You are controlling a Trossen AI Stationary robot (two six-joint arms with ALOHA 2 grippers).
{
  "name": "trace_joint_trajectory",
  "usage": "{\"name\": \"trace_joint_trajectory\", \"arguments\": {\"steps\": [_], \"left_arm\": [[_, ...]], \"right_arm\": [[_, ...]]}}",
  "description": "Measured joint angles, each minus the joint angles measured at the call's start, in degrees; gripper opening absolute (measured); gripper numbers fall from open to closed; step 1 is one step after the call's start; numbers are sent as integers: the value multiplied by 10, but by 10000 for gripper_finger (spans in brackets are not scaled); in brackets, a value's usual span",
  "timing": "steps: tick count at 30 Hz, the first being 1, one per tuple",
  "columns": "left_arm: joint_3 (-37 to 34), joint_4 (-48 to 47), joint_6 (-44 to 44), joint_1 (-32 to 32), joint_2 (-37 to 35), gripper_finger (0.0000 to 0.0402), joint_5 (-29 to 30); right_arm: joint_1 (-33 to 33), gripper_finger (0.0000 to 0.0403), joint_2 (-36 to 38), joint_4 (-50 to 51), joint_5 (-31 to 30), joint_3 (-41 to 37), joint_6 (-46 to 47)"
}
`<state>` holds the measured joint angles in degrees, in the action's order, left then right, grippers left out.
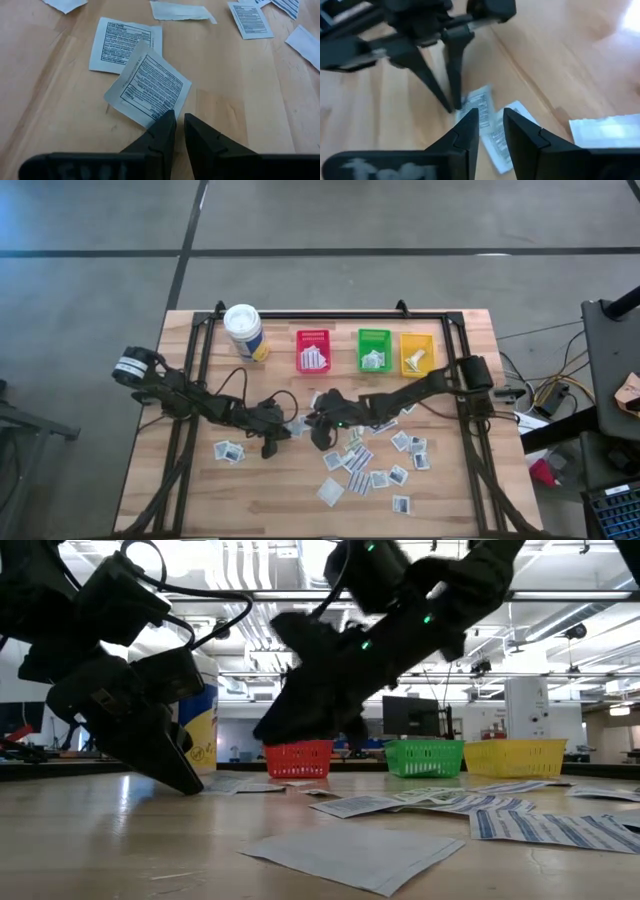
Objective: Pick & Place First Aid Supplies
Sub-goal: Put the alcohol pad in the green bin
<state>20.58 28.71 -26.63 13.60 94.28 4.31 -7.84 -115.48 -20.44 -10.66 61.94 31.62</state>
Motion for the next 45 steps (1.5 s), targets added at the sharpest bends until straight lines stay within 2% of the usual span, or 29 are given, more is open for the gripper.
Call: {"name": "trace_joint_trajectory", "arguments": {"steps": [11, 17, 20, 25, 31, 38, 45], "left_arm": [[-3, 6, 21, -1, 0, 64, -1], [-2, 9, 26, -1, 0, 64, 17], [-2, 10, 27, -1, 0, 64, 32], [-3, 29, 37, -4, 0, 64, 50], [-3, 50, 42, -5, 0, 64, 53], [-3, 52, 42, -5, 0, 64, 53], [-3, 58, 56, -5, -13, 64, 56]], "right_arm": [[4, 106, -66, 10, 7, 61, -32], [10, 100, -66, 25, 9, 55, -22], [14, 100, -66, 26, 43, 53, -18], [15, 96, -66, 27, 52, 53, -14], [22, 74, -66, 27, 52, 53, 11], [27, 15, -66, 26, 93, 53, 14], [27, 8, -66, 30, 95, 53, 14]]}}
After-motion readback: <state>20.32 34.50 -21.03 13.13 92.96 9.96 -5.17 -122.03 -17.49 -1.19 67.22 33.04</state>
